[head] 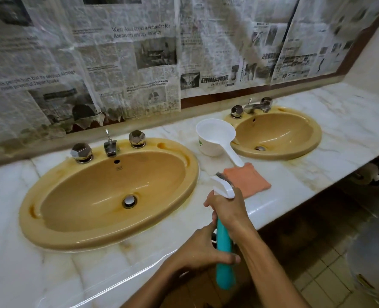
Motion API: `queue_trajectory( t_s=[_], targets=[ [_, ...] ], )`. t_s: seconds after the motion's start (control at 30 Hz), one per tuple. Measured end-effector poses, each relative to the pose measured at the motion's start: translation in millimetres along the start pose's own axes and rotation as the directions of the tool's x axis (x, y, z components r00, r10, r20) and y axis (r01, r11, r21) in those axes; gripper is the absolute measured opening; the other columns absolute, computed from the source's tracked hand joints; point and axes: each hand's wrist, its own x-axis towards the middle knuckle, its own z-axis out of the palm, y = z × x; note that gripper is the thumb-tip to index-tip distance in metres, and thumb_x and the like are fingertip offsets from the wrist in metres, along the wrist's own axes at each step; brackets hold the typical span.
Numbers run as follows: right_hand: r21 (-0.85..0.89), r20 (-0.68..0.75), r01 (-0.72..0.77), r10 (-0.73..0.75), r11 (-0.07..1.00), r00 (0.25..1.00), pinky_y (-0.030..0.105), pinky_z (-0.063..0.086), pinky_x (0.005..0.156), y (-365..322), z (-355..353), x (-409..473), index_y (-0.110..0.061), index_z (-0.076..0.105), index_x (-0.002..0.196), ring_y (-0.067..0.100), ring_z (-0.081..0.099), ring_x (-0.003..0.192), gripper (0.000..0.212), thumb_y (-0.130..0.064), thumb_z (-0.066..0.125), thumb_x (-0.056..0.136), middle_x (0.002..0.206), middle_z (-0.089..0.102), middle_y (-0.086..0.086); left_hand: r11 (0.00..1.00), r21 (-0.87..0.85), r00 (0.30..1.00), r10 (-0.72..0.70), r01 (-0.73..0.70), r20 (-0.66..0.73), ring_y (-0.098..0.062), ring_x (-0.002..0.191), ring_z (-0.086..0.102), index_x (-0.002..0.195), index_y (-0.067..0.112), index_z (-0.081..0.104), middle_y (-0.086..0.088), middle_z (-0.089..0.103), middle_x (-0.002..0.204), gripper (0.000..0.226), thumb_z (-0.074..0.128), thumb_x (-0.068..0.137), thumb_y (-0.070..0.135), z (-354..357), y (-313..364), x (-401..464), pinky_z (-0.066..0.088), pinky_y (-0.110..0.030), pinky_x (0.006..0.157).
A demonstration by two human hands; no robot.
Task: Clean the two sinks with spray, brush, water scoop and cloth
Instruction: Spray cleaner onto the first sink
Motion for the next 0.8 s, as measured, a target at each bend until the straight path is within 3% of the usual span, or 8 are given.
queue_trajectory(
  t_s=[0.13, 0.23, 0.37, 0.6, 0.7, 0.8],
  targets=[
    [-0.033, 0.084, 0.042, -0.039, 0.999, 0.996, 0.02, 0.043, 0.043, -7.6, -14.1, 29.5, -0.002, 0.06, 0.079, 0.012, 0.05, 0.045, 0.003, -0.004, 0.057, 0.078, 0.058, 0.055, 0.006, 0.999, -0.035, 0.997, -0.005, 0.002, -0.076, -0.007, 0.106, 0.061, 0.128, 0.032, 0.05, 0.012, 0.066, 0.112, 0.07, 0.082, 0.067, 0.049, -0.2, 14.7, 23.0, 0.053, -0.031, 0.095],
    [0.009, 0.112, 0.066, -0.067, 0.998, 0.992, 0.026, 0.045, 0.046, -15.8, -18.3, 46.9, 0.004, 0.06, 0.08, 0.018, 0.05, 0.046, 0.007, -0.003, 0.059, 0.077, 0.058, 0.054, 0.008, 0.997, -0.08, 0.989, -0.017, 0.006, -0.149, -0.002, 0.1, 0.062, 0.126, 0.028, 0.053, 0.011, 0.067, 0.108, 0.069, 0.082, 0.065, 0.045, -3.5, 22.0, 34.8, 0.054, -0.024, 0.089],
    [-0.011, 0.153, 0.099, -0.097, 0.995, 0.984, 0.035, 0.049, 0.054, -25.6, -16.2, 64.2, -0.01, 0.057, 0.066, 0.019, 0.052, 0.044, 0.005, -0.01, 0.056, 0.071, 0.05, 0.052, 0.004, 0.995, -0.102, 0.969, -0.016, -0.009, -0.246, 0.005, 0.092, 0.061, 0.127, 0.028, 0.053, 0.014, 0.065, 0.104, 0.061, 0.083, 0.074, 0.033, -10.4, 27.5, 42.3, 0.049, -0.013, 0.075],
    [0.07, 0.209, -0.014, -0.001, 0.997, 0.978, 0.036, 0.047, 0.057, -36.9, -4.3, 83.2, -0.008, 0.057, 0.07, 0.023, 0.051, 0.047, 0.002, -0.007, 0.055, 0.069, 0.05, 0.052, 0.007, 0.987, -0.159, 0.942, -0.067, 0.015, -0.329, -0.007, 0.088, 0.06, 0.115, 0.031, 0.058, 0.008, 0.063, 0.095, 0.05, 0.078, 0.07, 0.042, -20.0, 29.0, 46.7, 0.054, -0.023, 0.078],
    [0.117, 0.248, -0.089, 0.057, 0.989, 0.967, 0.034, 0.05, 0.057, -37.3, -1.5, 91.2, -0.006, 0.062, 0.083, 0.021, 0.055, 0.053, 0.01, -0.007, 0.059, 0.073, 0.065, 0.059, 0.01, 0.989, -0.141, 0.918, -0.101, 0.05, -0.385, -0.01, 0.078, 0.056, 0.101, 0.023, 0.062, 0.005, 0.058, 0.085, 0.044, 0.077, 0.068, 0.047, -22.0, 28.8, 51.8, 0.051, -0.028, 0.074],
    [0.106, 0.282, -0.066, 0.033, 0.992, 0.959, 0.04, 0.057, 0.071, -35.1, 3.6, 101.7, -0.012, 0.062, 0.094, 0.021, 0.062, 0.065, 0.018, -0.007, 0.061, 0.077, 0.082, 0.066, 0.009, 0.988, -0.141, 0.907, -0.114, 0.061, -0.406, -0.007, 0.074, 0.054, 0.094, 0.022, 0.062, 0.006, 0.057, 0.08, 0.039, 0.078, 0.07, 0.048, -25.3, 29.9, 55.3, 0.049, -0.026, 0.07]
  ],
)
